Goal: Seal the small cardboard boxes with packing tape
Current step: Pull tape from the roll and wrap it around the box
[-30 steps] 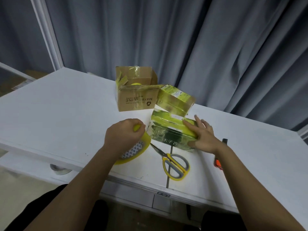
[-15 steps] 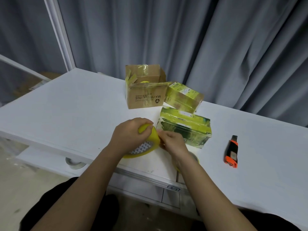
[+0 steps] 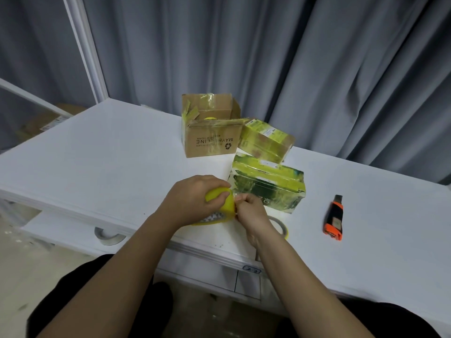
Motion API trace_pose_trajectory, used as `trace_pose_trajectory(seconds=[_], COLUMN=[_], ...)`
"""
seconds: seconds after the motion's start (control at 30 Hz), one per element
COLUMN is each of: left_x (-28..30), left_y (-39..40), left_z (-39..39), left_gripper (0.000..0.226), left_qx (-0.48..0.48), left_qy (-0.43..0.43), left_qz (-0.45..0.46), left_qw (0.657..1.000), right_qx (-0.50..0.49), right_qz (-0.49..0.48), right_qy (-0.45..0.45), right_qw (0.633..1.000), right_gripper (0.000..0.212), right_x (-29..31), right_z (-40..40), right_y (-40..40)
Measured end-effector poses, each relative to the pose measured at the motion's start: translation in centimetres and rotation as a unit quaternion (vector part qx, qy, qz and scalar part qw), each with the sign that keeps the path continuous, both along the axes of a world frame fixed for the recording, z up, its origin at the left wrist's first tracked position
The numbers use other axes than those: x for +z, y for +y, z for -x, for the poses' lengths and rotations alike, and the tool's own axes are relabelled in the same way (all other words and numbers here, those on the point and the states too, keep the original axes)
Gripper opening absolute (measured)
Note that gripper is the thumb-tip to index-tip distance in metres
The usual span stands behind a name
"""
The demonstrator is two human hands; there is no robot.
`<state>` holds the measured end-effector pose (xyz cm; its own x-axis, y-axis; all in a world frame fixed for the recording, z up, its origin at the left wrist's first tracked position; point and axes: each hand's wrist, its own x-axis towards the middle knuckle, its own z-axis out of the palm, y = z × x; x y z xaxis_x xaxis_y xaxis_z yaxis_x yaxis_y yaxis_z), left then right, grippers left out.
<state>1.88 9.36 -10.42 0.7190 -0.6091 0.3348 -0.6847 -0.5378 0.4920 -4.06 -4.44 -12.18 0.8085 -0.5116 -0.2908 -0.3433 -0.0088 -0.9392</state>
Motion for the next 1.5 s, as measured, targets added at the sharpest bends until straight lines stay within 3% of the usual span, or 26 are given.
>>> trace_pose_trajectory(seconds=[0.13,0.27,0.37,0.6,0.67,0.73,0.83,0.9,1.0,1.13,1.5], left_x=[0.0,-0.4,-0.3,1.0,0.7,0.3,-0.9,-1.9,-2.7,-2.3,0.6], left_y=[0.8,0.1,-1.0,-3.0,-4.4,-5.9,-8.0,-8.5,-8.6,-10.2,-5.0], left_z=[-1.2,-0.5,0.1,-0.2,-1.7,-3.5,-5.7,-6.3,-6.2,-4.2,-1.2], left_gripper=[0.027,0.033,0.029,0.017,0.020,0.039,0.071,0.078,0.064,0.053,0.036], left_qx=[0.015,-0.001,0.011,-0.039,-0.002,-0.002,-0.050,-0.067,-0.041,0.009,0.172], left_qy=[0.074,0.085,0.127,0.371,0.282,0.170,0.097,0.093,0.063,-0.045,-0.050], left_qz=[0.037,0.045,0.086,0.167,0.155,0.070,-0.108,-0.162,-0.131,-0.201,-0.181], left_qw=[0.996,0.995,0.988,0.913,0.947,0.983,0.988,0.980,0.989,0.979,0.967], right_qx=[0.032,0.037,0.048,0.119,0.116,0.122,0.123,0.104,0.066,0.033,0.027], right_qz=[0.097,0.073,0.161,0.293,0.321,0.357,0.416,0.433,0.426,0.422,0.397], right_qy=[-0.105,-0.117,-0.148,-0.136,-0.144,-0.154,-0.149,-0.152,-0.159,-0.164,-0.182], right_qw=[0.989,0.990,0.975,0.939,0.929,0.913,0.889,0.882,0.888,0.891,0.899], right_gripper=[0.020,0.022,0.019,0.020,0.019,0.019,0.018,0.019,0.018,0.017,0.014], right_x=[1.4,1.8,2.6,6.0,6.7,7.1,7.6,7.8,8.1,8.1,8.1], right_z=[0.8,1.6,1.7,2.8,3.6,4.4,5.7,6.7,8.0,8.8,9.1], right_y=[-0.8,-1.6,-2.2,-5.4,-6.2,-6.9,-8.6,-10.1,-12.3,-13.9,-12.4])
